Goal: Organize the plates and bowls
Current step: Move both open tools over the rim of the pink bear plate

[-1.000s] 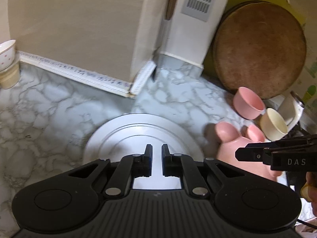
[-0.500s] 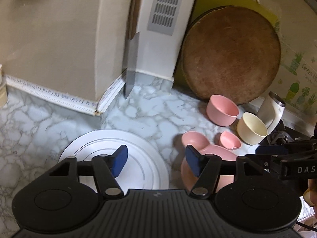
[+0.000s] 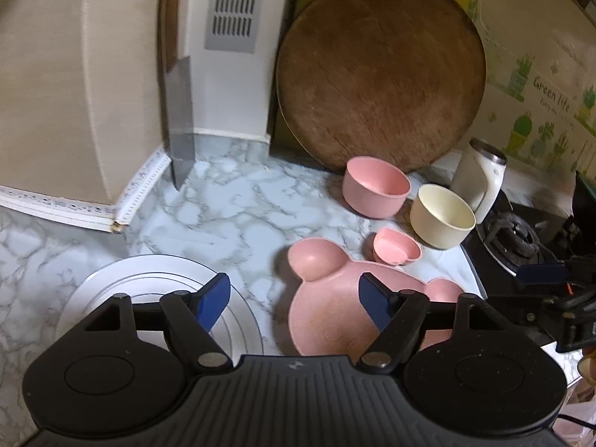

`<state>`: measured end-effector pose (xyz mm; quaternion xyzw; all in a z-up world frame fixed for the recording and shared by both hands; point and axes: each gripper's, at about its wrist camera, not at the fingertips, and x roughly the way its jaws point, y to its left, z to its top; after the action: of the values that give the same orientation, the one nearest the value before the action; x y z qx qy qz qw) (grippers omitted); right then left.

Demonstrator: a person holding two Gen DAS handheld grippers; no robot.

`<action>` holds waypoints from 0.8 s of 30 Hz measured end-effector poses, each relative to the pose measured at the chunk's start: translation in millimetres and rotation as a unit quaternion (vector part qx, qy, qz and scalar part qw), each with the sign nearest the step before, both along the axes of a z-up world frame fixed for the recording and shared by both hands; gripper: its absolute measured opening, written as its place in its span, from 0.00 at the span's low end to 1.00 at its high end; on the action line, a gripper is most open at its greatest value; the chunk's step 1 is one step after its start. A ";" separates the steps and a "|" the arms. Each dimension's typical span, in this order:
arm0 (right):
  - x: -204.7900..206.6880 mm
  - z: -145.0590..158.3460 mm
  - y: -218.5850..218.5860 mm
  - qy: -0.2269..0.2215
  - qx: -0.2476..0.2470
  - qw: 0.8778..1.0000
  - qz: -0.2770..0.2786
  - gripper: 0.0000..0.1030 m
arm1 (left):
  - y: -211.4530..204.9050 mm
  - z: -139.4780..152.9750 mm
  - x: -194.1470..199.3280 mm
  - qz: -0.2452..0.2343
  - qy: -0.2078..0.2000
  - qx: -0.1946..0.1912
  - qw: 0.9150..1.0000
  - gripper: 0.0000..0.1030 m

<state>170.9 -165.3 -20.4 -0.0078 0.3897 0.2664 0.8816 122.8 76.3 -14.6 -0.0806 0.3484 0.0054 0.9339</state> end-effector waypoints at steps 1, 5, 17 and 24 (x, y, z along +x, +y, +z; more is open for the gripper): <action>0.0 -4.0 -2.8 0.006 -0.001 1.000 -0.007 0.98 | -0.7 -3.2 4.6 -0.005 0.007 -0.002 1.000 0.74; 2.6 -24.4 -11.0 0.025 -0.008 0.999 -0.047 0.99 | -3.6 -18.0 22.5 -0.016 0.034 0.001 0.999 0.74; 6.8 -66.0 -11.1 0.084 -0.011 0.992 -0.097 0.93 | -18.7 -53.4 67.8 -0.065 0.086 0.030 0.994 0.74; 14.8 -73.6 -6.8 0.099 -0.016 0.990 -0.101 0.73 | -23.7 -63.8 82.5 -0.081 0.101 0.034 0.991 0.73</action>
<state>185.7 -172.1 -94.1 0.0436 0.4783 0.1693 0.8606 205.3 52.6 -78.4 -0.0189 0.4461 -0.0507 0.8934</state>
